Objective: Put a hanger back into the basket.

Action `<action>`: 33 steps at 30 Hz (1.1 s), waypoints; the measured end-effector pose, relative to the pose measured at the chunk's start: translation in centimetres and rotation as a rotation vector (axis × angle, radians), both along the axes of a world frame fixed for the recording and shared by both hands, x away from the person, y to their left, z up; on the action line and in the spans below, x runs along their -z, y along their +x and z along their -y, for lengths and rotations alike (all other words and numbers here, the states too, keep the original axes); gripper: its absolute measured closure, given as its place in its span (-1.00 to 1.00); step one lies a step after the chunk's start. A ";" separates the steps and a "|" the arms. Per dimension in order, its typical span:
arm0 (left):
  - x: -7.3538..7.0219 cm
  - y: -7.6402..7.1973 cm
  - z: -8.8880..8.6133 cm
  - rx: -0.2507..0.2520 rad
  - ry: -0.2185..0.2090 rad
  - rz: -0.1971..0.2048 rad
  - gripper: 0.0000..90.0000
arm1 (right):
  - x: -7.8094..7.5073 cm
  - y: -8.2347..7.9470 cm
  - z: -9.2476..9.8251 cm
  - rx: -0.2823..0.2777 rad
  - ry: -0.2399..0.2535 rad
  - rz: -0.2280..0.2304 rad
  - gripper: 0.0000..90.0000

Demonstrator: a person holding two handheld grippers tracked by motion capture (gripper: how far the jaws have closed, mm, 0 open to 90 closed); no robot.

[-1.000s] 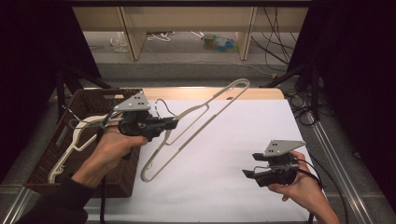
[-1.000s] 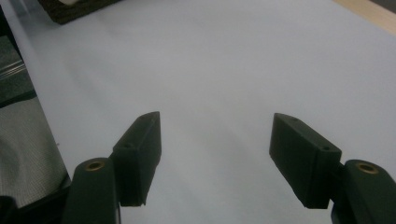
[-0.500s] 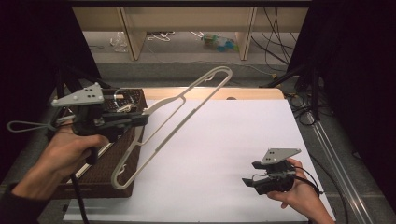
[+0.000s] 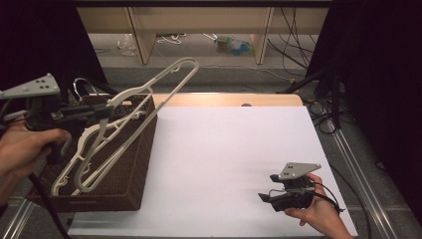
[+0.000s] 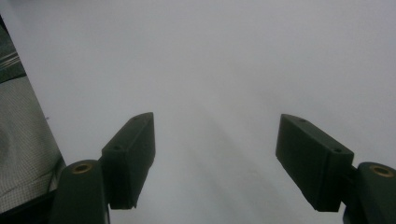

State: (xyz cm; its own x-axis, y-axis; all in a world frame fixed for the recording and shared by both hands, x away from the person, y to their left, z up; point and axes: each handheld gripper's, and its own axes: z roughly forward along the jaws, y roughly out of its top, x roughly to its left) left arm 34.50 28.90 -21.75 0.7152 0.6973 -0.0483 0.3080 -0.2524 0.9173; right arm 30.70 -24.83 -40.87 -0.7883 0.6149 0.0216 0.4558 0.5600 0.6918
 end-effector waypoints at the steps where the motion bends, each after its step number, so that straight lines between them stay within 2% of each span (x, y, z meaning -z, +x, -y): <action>1: 0.0 0.2 -0.5 -0.014 0.002 0.004 0.91 | 0.2 0.0 -0.1 0.005 0.010 0.012 -0.35; 3: 0.0 0.7 -1.5 -0.028 0.014 0.006 0.91 | 0.2 -0.1 -0.1 -0.010 -0.004 -0.007 -0.36; 4: 0.2 0.9 -1.9 -0.037 0.019 0.011 0.91 | 0.4 -0.1 -0.2 -0.002 0.005 0.009 -0.36; 5: 0.3 1.1 -2.3 -0.048 0.030 0.014 0.91 | 0.5 -0.1 -0.2 -0.003 0.005 0.006 -0.36; 6: 0.4 1.3 -2.8 -0.060 0.024 0.009 0.91 | 0.4 -0.1 -0.2 -0.011 -0.005 -0.004 -0.36; 7: 0.6 1.6 -3.3 -0.068 0.023 0.012 0.91 | 0.5 -0.1 -0.2 -0.003 0.005 0.011 -0.36; 8: 0.8 1.7 -3.6 -0.085 0.022 0.002 0.91 | 0.5 -0.1 -0.2 0.001 0.005 0.003 -0.36; 9: 1.0 1.9 -4.1 -0.093 0.028 0.000 0.91 | 0.5 0.0 -0.1 -0.004 0.002 0.020 -0.36; 12: 1.6 2.4 -5.1 -0.117 0.048 -0.010 0.91 | 0.2 -0.1 0.1 0.005 0.000 -0.007 -0.36; 18: 3.2 3.3 -6.9 -0.138 0.087 -0.029 0.91 | 0.4 0.0 0.1 0.006 -0.001 -0.001 -0.36; 19: 3.5 3.5 -7.2 -0.140 0.090 -0.037 0.91 | 0.5 -0.1 0.1 0.014 0.011 0.004 -0.36; 25: 5.4 4.2 -8.6 -0.156 0.128 -0.071 0.91 | 0.5 0.0 0.3 0.002 0.000 0.003 -0.36; 27: 6.0 4.4 -8.9 -0.158 0.126 -0.073 0.91 | 0.6 -0.1 0.2 0.007 0.010 0.011 -0.36; 30: 6.8 4.7 -9.6 -0.167 0.126 -0.082 0.91 | 0.5 -0.1 0.3 0.009 0.002 -0.004 -0.36; 33: 7.5 4.7 -10.0 -0.176 0.130 -0.112 0.91 | 0.5 -0.1 0.3 0.008 0.002 -0.004 -0.36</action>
